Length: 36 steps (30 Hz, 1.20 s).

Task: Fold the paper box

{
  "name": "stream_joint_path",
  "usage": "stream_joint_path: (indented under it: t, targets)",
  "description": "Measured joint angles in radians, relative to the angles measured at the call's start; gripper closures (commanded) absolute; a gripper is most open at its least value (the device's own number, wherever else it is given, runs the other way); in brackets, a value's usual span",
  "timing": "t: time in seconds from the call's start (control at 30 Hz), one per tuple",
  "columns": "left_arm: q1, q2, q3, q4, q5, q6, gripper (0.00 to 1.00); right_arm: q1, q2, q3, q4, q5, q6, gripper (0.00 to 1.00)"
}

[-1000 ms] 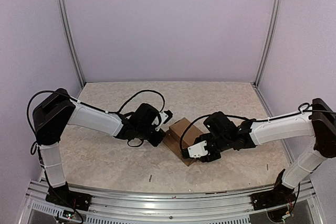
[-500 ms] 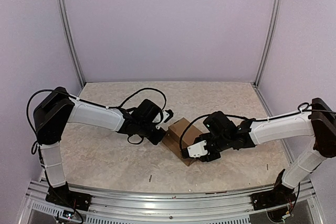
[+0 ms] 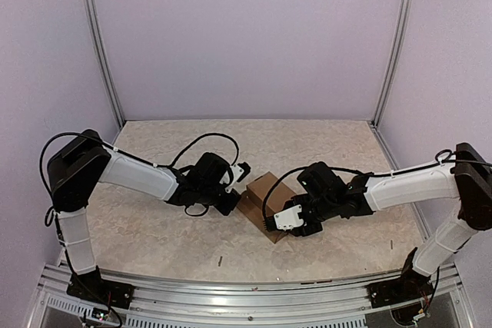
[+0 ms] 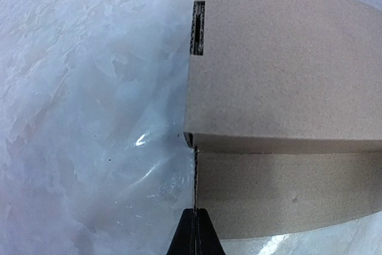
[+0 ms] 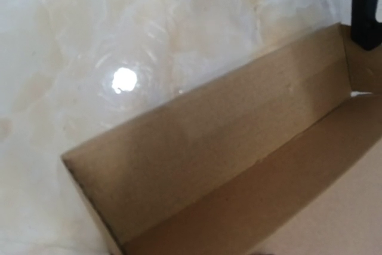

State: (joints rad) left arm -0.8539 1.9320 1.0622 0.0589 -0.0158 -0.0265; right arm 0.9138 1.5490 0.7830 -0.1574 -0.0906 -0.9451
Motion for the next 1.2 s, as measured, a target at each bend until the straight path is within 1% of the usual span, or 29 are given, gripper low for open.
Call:
stream_joint_path:
  t: [0.17, 0.37, 0.53, 0.77, 1.2]
  targets:
    - [0.003, -0.003, -0.069, 0.129, 0.000, -0.015, 1.00, 0.000, 0.002, 0.000, 0.001, -0.002, 0.000, 0.52]
    - [0.014, 0.000, -0.076, 0.157, 0.021, -0.041, 1.00, 0.000, 0.003, 0.001, 0.001, -0.002, 0.000, 0.52]
    - [0.024, 0.002, -0.071, 0.152, 0.045, -0.058, 1.00, 0.000, 0.006, 0.004, 0.001, -0.003, 0.000, 0.53]
    - [0.023, 0.005, -0.034, 0.092, 0.037, -0.057, 1.00, 0.000, 0.012, 0.010, 0.001, -0.003, 0.004, 0.55]
    - [-0.019, 0.005, -0.021, 0.067, -0.079, -0.031, 1.00, 0.000, 0.016, 0.013, 0.003, -0.001, 0.008, 0.55]
